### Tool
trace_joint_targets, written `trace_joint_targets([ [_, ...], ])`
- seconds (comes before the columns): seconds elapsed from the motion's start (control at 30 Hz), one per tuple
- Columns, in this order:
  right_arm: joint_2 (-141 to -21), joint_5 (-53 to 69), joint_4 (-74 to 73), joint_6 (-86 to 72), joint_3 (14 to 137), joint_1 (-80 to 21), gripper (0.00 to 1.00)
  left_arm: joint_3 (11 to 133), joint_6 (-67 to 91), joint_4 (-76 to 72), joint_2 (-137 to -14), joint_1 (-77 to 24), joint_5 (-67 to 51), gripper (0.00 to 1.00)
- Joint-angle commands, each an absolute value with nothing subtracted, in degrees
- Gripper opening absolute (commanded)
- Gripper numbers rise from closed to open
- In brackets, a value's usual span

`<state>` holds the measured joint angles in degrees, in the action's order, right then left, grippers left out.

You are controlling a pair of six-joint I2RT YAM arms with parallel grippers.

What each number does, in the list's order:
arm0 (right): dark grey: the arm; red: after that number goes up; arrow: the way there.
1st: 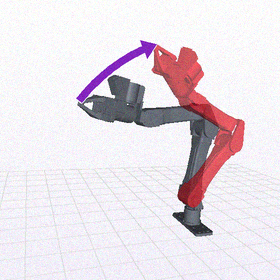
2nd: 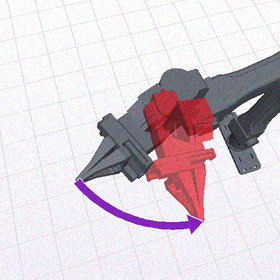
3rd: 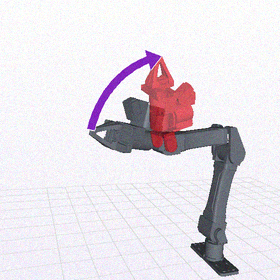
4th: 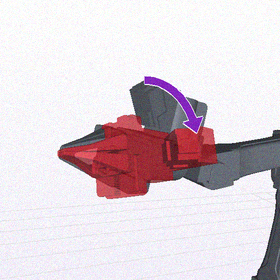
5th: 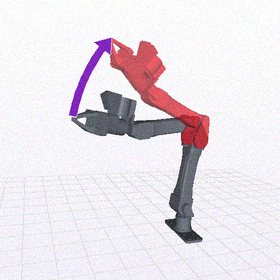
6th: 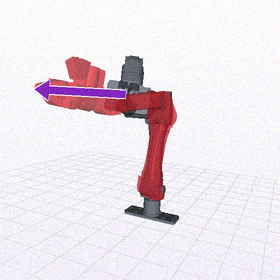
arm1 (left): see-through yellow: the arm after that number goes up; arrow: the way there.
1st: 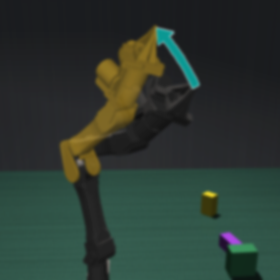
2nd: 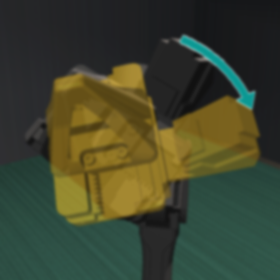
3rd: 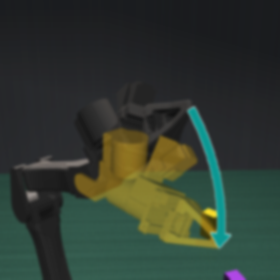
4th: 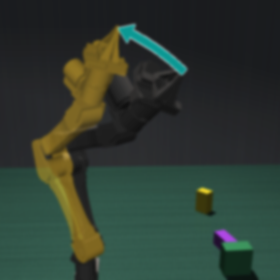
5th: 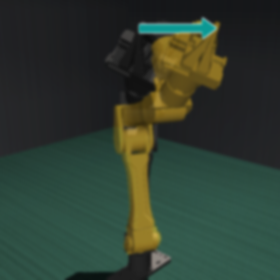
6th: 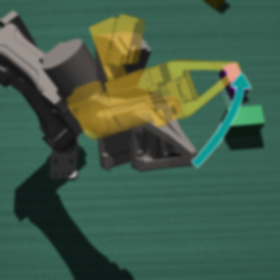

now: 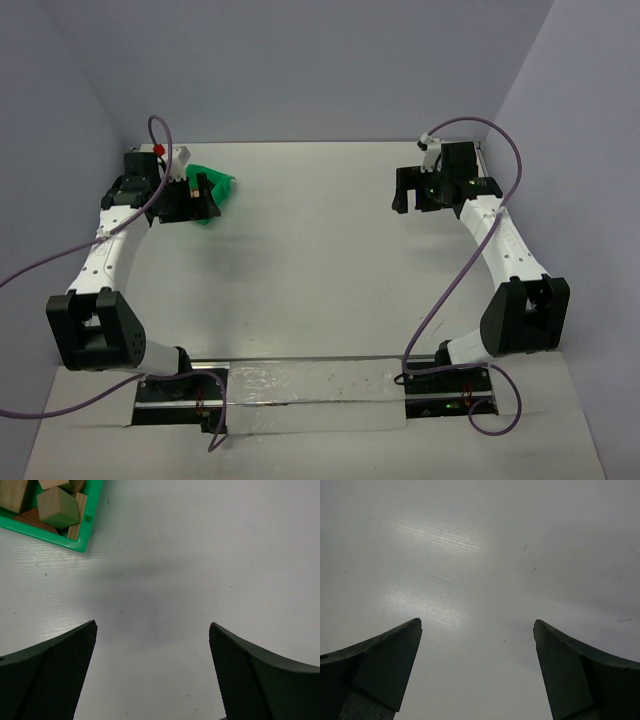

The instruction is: Build the wood block tower

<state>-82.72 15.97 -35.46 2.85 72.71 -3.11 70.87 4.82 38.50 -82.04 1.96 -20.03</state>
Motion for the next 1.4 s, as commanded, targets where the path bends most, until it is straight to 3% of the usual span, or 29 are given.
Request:
trace_joint_targets([
  [0.0, -80.4, 17.6, -35.2, 1.4, 74.3, -3.1, 1.0, 71.8, 3.9, 36.6, -80.7, 2.0, -20.9, 0.99],
  [0.33, -81.4, 20.4, -34.2, 0.4, 73.6, -3.0, 1.0, 79.0, -3.7, 40.4, -86.6, -3.2, -22.8, 0.99],
  [0.5, -82.2, 20.8, -33.7, 0.5, 74.3, -3.0, 1.0, 83.6, -2.4, 40.6, -92.0, -0.2, -21.2, 0.96],
  [0.67, -83.6, 23.3, -33.3, 0.1, 74.2, -3.0, 1.0, 93.7, -1.2, 44.3, -102.3, 5.9, -24.2, 0.89],
  [1.1, -86.5, 24.6, -34.7, 0.4, 77.1, -3.0, 1.0, 109.7, -4.9, 45.8, -116.0, 10.3, -16.0, 0.67],
  [1.37, -87.2, 24.2, -34.7, 0.7, 77.2, -3.0, 1.0, 111.5, -6.0, 46.9, -117.7, 9.7, -19.2, 0.65],
])
